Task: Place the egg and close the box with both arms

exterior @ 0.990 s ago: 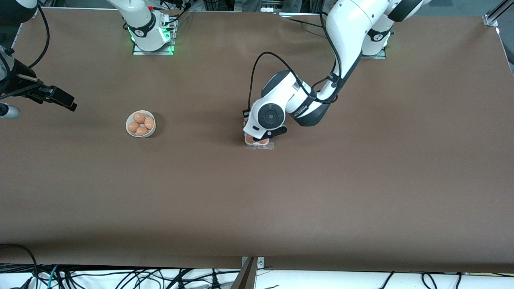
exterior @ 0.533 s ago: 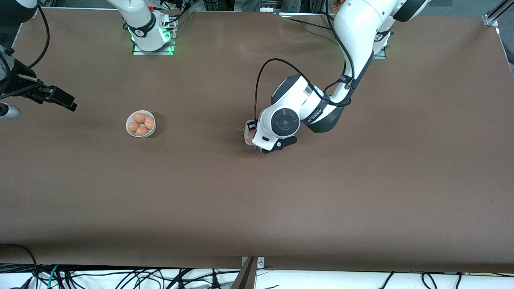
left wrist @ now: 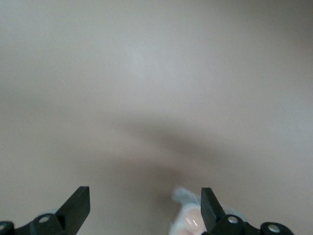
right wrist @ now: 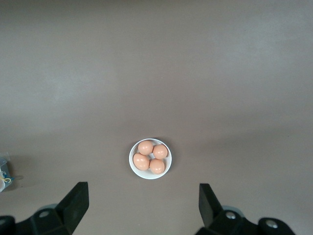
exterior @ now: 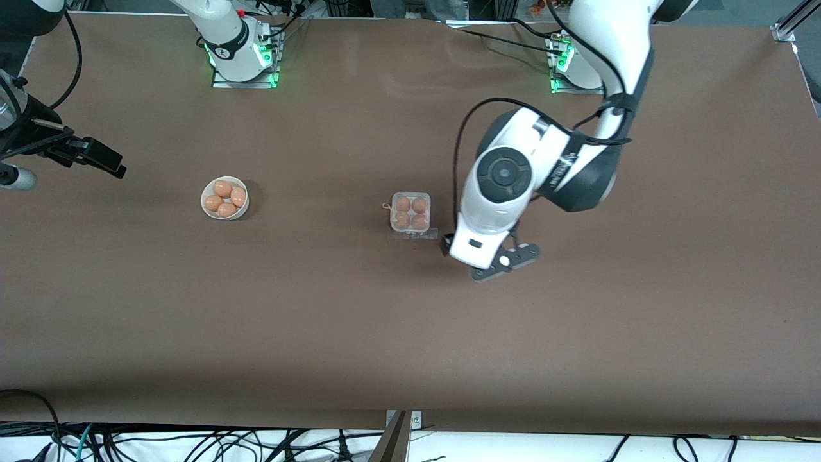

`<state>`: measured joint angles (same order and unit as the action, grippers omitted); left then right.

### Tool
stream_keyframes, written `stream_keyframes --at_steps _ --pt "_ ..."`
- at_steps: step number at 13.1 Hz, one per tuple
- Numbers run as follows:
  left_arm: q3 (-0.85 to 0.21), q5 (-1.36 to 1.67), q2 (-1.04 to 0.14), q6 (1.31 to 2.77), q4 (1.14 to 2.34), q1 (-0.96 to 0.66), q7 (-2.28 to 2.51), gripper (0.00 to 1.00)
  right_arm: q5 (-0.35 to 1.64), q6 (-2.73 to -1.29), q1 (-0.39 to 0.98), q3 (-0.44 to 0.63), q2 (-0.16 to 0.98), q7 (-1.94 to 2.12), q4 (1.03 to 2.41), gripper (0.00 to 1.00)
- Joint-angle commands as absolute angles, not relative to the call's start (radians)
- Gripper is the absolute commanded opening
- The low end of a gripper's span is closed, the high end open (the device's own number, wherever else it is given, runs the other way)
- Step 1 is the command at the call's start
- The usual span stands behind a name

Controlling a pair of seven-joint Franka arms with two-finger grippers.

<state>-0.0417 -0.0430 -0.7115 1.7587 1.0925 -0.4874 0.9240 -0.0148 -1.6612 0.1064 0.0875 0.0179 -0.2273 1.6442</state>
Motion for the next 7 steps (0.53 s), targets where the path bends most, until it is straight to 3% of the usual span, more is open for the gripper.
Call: stream_keyframes --at_steps 1,7 --pt "-0.043 -0.074 -0.668 1.714 1.081 -0.396 0.781 1.00 -0.011 -1.655 0.106 0.084 0.026 -0.224 1.620 1.00" --pt "-0.037 -0.147 -0.572 1.592 1.071 -0.204 0.402 1.00 -0.012 -1.674 0.104 0.084 0.038 -0.224 1.618 1.00"
